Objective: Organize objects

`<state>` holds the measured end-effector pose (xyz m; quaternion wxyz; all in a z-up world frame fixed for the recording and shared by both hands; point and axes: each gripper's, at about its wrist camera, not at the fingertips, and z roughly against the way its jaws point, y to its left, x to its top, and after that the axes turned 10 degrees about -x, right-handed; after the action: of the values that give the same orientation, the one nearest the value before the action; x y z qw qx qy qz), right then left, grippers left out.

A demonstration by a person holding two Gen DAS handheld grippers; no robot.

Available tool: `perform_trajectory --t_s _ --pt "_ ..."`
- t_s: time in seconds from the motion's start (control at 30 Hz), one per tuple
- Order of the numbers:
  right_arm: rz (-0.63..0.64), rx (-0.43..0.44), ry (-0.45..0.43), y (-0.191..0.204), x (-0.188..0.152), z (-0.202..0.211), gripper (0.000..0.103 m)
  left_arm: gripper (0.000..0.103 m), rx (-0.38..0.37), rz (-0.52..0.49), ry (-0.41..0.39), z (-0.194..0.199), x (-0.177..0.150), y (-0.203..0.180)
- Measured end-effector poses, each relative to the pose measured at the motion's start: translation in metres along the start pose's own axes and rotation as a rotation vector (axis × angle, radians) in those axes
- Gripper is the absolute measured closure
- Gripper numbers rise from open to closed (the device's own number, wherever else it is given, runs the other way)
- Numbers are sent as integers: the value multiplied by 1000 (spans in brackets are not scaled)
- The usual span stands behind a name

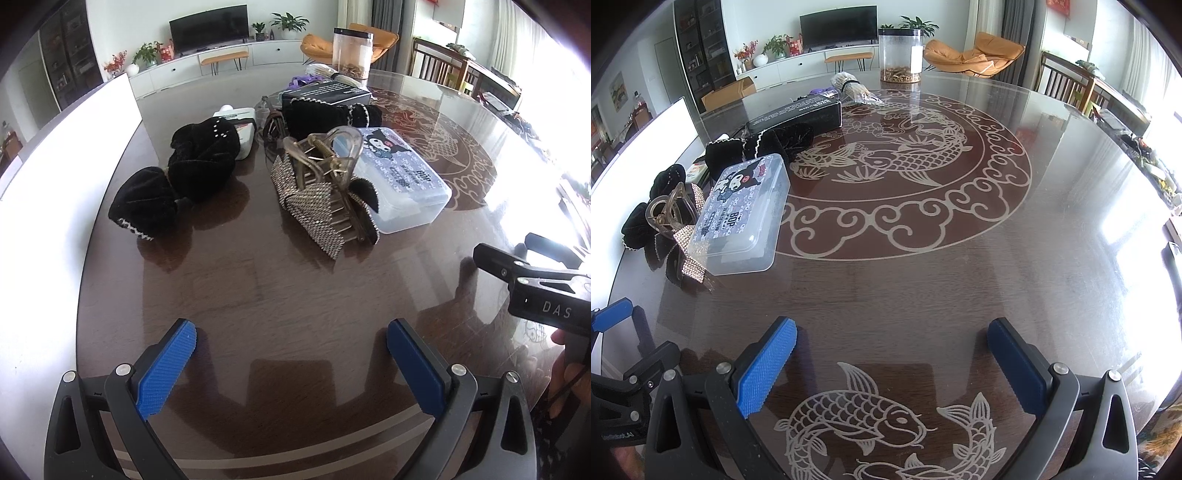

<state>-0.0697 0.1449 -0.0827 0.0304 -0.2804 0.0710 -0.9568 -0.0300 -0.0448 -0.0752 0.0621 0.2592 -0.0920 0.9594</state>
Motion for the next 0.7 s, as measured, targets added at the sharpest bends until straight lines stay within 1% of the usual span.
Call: perform_trajectory --t_s 0.17,0.7 --pt "0 0 0 0 0 0 0 0 -1 2 11 1 0 2" --pt "0 0 -1 1 -1 0 0 0 -1 2 10 2 -1 2"
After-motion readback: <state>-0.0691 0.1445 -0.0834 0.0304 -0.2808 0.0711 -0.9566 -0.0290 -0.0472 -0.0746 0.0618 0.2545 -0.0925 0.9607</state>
